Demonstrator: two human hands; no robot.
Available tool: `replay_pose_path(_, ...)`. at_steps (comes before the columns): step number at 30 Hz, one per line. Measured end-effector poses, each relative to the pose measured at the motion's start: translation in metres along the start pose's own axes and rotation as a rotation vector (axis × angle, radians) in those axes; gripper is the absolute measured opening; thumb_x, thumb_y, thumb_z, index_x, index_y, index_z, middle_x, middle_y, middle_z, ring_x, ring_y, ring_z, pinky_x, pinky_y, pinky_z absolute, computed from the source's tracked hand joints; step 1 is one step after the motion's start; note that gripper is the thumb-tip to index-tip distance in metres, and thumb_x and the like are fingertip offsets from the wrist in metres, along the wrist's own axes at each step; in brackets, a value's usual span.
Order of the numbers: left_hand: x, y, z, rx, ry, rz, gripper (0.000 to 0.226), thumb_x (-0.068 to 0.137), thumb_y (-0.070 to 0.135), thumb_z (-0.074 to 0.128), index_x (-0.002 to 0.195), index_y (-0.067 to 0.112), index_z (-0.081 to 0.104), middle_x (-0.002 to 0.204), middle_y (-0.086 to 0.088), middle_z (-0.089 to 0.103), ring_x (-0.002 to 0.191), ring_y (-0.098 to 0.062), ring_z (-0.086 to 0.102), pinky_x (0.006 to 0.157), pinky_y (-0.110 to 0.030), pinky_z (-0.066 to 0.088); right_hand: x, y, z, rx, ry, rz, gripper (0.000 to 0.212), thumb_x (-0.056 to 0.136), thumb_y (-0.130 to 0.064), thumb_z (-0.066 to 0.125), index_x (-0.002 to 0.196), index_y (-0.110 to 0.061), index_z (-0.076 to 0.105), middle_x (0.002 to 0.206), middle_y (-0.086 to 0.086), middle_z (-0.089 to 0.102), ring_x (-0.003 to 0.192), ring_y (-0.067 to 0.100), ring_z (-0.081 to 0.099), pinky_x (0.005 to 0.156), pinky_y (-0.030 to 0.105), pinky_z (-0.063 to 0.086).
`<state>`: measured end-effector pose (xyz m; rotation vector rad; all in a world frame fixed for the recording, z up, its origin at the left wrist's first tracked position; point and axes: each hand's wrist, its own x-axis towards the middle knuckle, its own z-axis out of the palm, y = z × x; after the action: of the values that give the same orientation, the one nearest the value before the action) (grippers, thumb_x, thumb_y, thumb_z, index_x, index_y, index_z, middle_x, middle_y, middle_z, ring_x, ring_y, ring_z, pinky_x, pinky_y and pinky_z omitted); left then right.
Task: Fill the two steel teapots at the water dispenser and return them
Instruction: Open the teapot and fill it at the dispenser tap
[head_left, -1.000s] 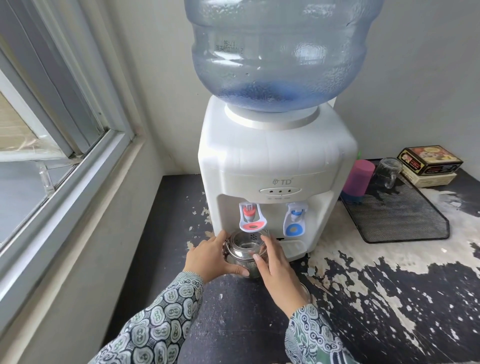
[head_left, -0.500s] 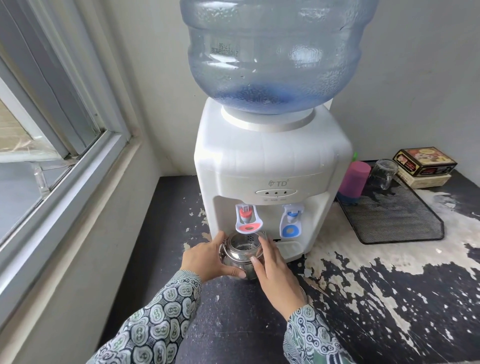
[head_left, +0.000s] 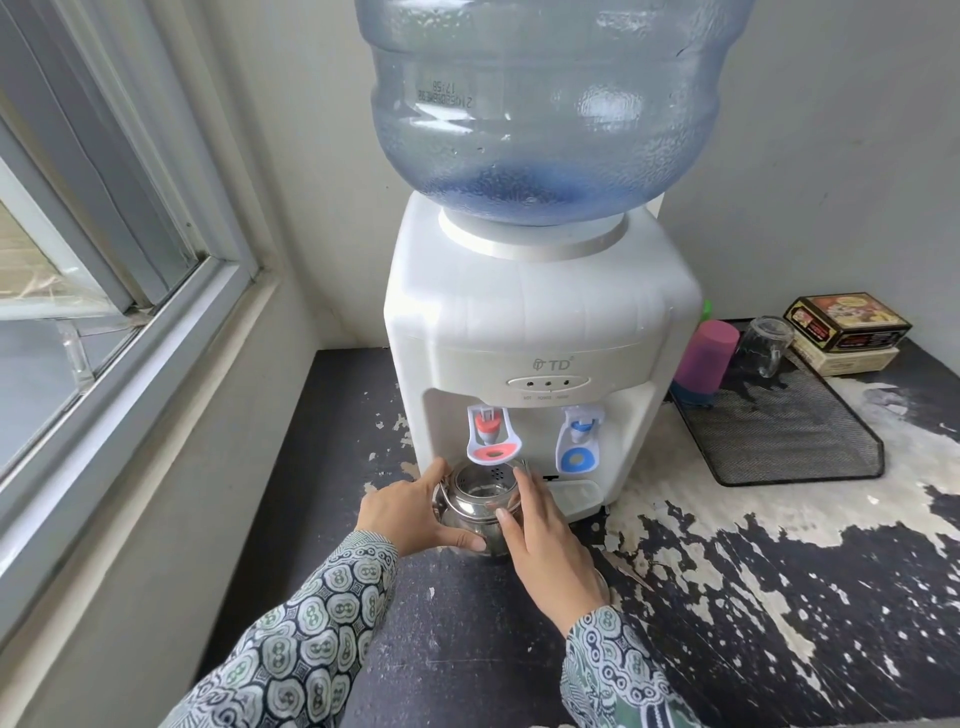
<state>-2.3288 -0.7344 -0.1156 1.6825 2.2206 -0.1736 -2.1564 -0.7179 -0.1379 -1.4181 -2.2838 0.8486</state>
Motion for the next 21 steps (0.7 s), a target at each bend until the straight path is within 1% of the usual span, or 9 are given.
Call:
replay_pose_path(4, 0.001, 0.0, 0.0, 0.006, -0.013, -0.005, 0.114, 0.048, 0.086, 0.055, 0.139, 0.029, 0.016, 0.112, -0.005, 0.068, 0.102, -0.025, 0.064, 0.084, -0.036, 0.048, 0.0, 0.0, 0.0, -0.007, 0.005, -0.005, 0.058, 0.095, -0.044, 0.028, 0.146, -0.026, 0.006, 0.157, -0.002, 0.007, 0.143, 0.014, 0.013, 0.106, 0.036, 0.037)
replay_pose_path(9, 0.001, 0.001, -0.002, 0.001, -0.023, -0.01, 0.116, 0.048, 0.086, 0.055, 0.14, 0.029, 0.014, 0.117, -0.005, 0.066, 0.105, -0.025, 0.063, 0.087, -0.037, 0.047, 0.0, 0.001, 0.002, 0.011, 0.016, -0.002, 0.058, 0.095, -0.043, 0.029, 0.145, -0.026, 0.005, 0.157, -0.002, 0.007, 0.143, 0.013, 0.014, 0.105, 0.037, 0.038)
replay_pose_path(12, -0.002, 0.002, -0.002, 0.016, -0.015, -0.018, 0.115, 0.049, 0.086, 0.055, 0.141, 0.03, 0.014, 0.118, -0.005, 0.066, 0.106, -0.025, 0.063, 0.089, -0.038, 0.046, 0.0, 0.003, 0.005, 0.095, 0.02, -0.006, 0.057, 0.095, -0.039, 0.032, 0.145, -0.028, 0.006, 0.157, -0.004, 0.006, 0.143, 0.011, 0.012, 0.107, 0.035, 0.035)
replay_pose_path(14, -0.003, 0.003, -0.002, 0.021, -0.015, -0.024, 0.115, 0.05, 0.085, 0.055, 0.141, 0.03, 0.013, 0.118, -0.006, 0.066, 0.107, -0.025, 0.062, 0.09, -0.038, 0.046, 0.001, 0.004, 0.006, 0.221, 0.002, 0.008, 0.053, 0.096, -0.036, 0.035, 0.144, -0.028, 0.013, 0.156, -0.005, 0.008, 0.143, 0.009, 0.009, 0.11, 0.03, 0.026)
replay_pose_path(15, -0.004, 0.003, -0.002, 0.016, -0.019, -0.028, 0.116, 0.05, 0.085, 0.056, 0.142, 0.029, 0.013, 0.118, -0.006, 0.066, 0.107, -0.025, 0.062, 0.09, -0.037, 0.046, 0.001, 0.004, 0.005, 0.29, 0.012, 0.012, 0.048, 0.096, -0.034, 0.037, 0.141, -0.027, 0.022, 0.156, -0.003, 0.012, 0.143, 0.01, 0.009, 0.112, 0.028, 0.022)
replay_pose_path(16, -0.004, 0.004, -0.002, 0.011, -0.022, -0.031, 0.117, 0.05, 0.085, 0.056, 0.143, 0.029, 0.012, 0.118, -0.006, 0.066, 0.108, -0.025, 0.062, 0.09, -0.037, 0.046, 0.001, 0.002, 0.004, 0.34, 0.042, 0.016, 0.04, 0.095, -0.032, 0.038, 0.135, -0.026, 0.033, 0.154, -0.001, 0.018, 0.142, 0.011, 0.011, 0.113, 0.029, 0.02)
replay_pose_path(18, -0.004, 0.004, -0.003, 0.007, -0.028, -0.032, 0.118, 0.051, 0.085, 0.056, 0.143, 0.029, 0.01, 0.118, -0.006, 0.066, 0.108, -0.025, 0.062, 0.09, -0.037, 0.047, 0.002, -0.007, -0.005, 0.393, 0.14, 0.016, 0.022, 0.096, -0.029, 0.037, 0.111, -0.021, 0.051, 0.142, 0.001, 0.035, 0.138, 0.014, 0.021, 0.112, 0.032, 0.023)
replay_pose_path(19, -0.004, 0.004, -0.002, 0.007, -0.032, -0.033, 0.118, 0.051, 0.085, 0.056, 0.144, 0.029, 0.009, 0.118, -0.006, 0.066, 0.108, -0.025, 0.062, 0.089, -0.037, 0.047, 0.003, -0.013, -0.011, 0.415, 0.189, 0.004, 0.02, 0.096, -0.026, 0.037, 0.1, -0.018, 0.054, 0.131, 0.001, 0.043, 0.132, 0.015, 0.03, 0.108, 0.031, 0.027)
replay_pose_path(21, -0.004, 0.003, -0.002, 0.006, -0.036, -0.037, 0.12, 0.05, 0.085, 0.056, 0.144, 0.029, 0.008, 0.119, -0.006, 0.065, 0.108, -0.025, 0.062, 0.089, -0.037, 0.047, 0.007, -0.027, -0.027, 0.436, 0.264, -0.035, 0.028, 0.097, -0.025, 0.034, 0.086, -0.011, 0.055, 0.104, 0.001, 0.052, 0.11, 0.02, 0.045, 0.094, 0.031, 0.037)
